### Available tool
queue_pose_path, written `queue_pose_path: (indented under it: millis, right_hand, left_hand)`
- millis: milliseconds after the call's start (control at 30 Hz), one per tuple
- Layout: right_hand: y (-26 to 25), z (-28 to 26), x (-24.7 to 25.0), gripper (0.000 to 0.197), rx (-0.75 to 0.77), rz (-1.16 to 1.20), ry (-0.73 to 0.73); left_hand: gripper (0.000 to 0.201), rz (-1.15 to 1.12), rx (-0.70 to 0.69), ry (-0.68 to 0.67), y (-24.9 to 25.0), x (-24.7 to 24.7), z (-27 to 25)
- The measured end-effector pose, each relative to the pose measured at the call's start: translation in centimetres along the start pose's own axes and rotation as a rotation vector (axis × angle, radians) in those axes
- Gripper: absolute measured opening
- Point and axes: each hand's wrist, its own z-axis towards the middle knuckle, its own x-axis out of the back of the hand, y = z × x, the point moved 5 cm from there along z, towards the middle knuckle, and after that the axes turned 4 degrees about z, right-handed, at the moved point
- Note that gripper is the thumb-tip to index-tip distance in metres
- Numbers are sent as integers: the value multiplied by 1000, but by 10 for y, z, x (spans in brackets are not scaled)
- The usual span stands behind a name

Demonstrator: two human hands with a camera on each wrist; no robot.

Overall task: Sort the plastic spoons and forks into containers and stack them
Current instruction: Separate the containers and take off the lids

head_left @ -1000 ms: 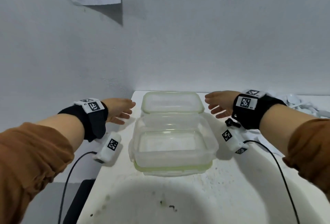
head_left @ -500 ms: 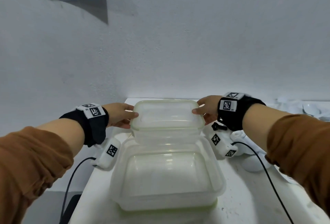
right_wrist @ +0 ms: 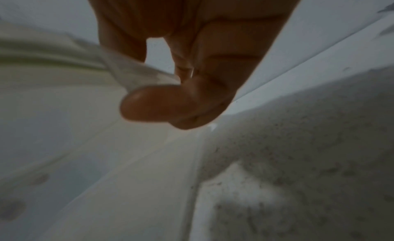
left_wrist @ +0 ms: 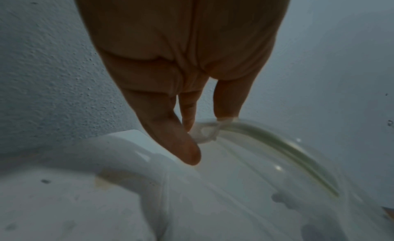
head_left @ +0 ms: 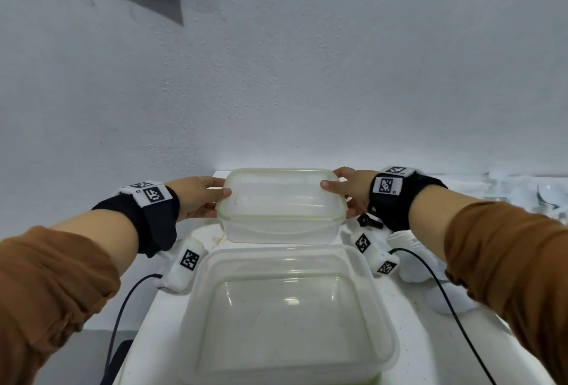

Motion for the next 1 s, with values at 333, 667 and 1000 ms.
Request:
queue_pose_path:
  millis: [333,667,1000]
  right_hand:
    - [-1,8,5,50,4,-38,29]
    - [4,15,3,36,-10,126,-31]
    - [-6,14,6,60,44,-68,13]
  left_hand:
    - [21,-163,6,-101,-4,-2,3]
    - [31,-321,20,-255,0,-8,4]
    - [20,-181,46,-129,-5,-4,2]
